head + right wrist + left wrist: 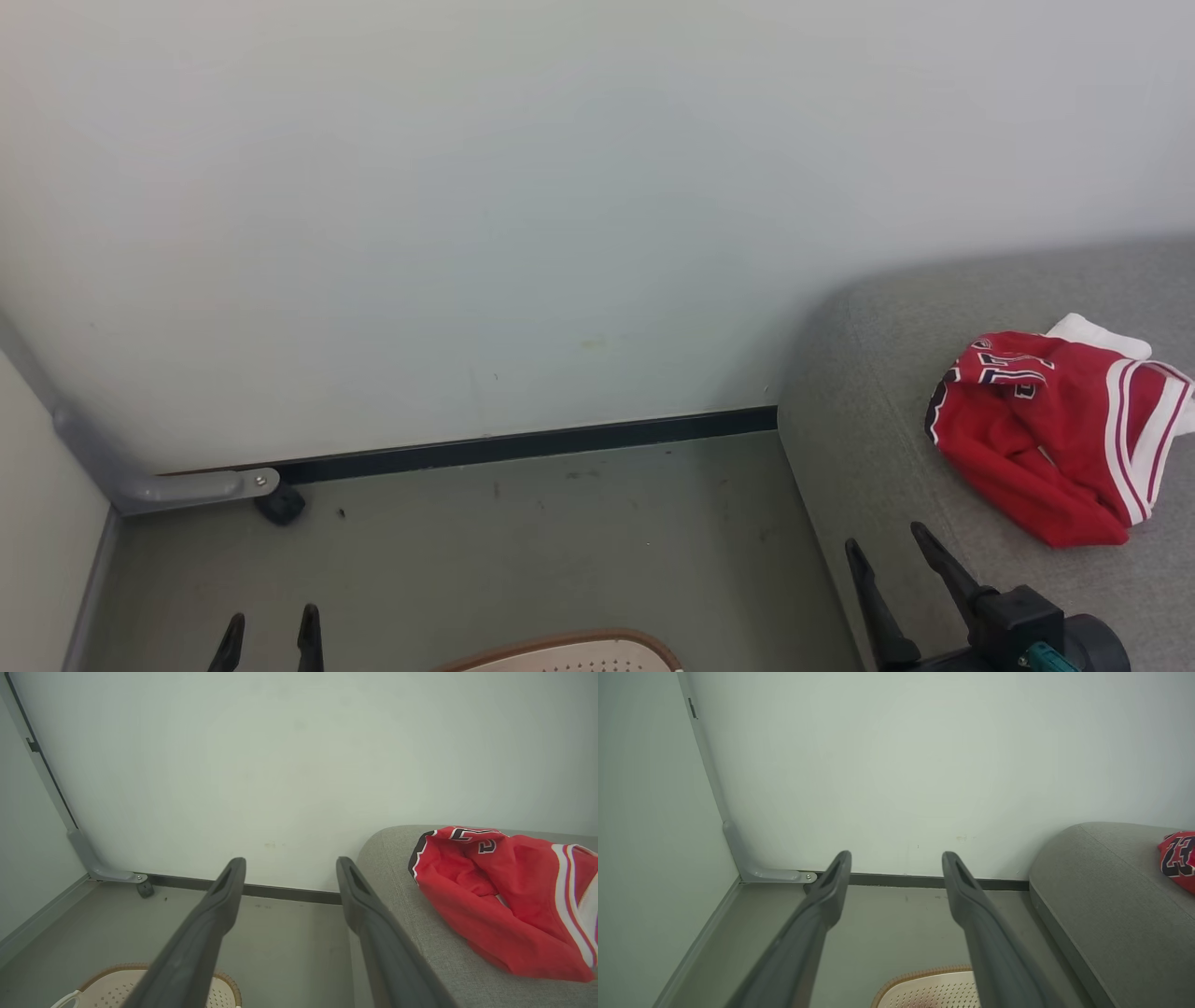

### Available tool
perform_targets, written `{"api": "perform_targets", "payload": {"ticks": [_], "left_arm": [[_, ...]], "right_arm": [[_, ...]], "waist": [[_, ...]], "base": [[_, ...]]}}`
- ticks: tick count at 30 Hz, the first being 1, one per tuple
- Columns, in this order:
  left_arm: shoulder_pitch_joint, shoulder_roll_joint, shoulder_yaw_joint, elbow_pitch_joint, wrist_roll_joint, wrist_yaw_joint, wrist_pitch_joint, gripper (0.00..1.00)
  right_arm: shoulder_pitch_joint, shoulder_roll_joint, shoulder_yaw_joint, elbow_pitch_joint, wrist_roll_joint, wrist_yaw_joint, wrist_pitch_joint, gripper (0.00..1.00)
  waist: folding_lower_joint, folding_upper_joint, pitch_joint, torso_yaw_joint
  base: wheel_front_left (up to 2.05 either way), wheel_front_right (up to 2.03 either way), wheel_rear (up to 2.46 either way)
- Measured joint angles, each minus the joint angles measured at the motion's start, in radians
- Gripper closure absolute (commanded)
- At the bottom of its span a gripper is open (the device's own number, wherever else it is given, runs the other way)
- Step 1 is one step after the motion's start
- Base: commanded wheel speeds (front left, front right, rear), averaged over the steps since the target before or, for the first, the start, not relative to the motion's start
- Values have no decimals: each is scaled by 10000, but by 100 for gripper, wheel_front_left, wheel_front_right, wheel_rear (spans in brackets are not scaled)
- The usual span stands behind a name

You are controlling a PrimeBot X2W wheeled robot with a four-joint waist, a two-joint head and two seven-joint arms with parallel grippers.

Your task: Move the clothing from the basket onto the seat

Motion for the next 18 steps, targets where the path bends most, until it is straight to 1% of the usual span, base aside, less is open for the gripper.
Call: {"api": "perform_targets", "payload": {"ticks": [2, 6, 13, 18], "left_arm": [[170, -82, 86, -105, 56, 35, 0, 0], [368, -171, 309, -322, 153, 35, -2, 0], [667, -190, 585, -562, 485, 38, -4, 0], [701, -359, 848, -700, 616, 44, -4, 0]], "right_arm": [[163, -19, -77, -247, -77, -21, -2, 0], [543, -12, -259, -612, -81, -180, 0, 0], [941, -6, -514, -1045, -238, -274, -2, 0], [1016, 15, -633, -1250, -288, -339, -2, 0]], "waist": [[0, 0, -25, -21], [0, 1, -64, -65], [0, 1, -60, -141], [0, 1, -12, -179]], "base": [[0, 0, 0], [0, 0, 0], [0, 0, 0], [0, 0, 0]]}}
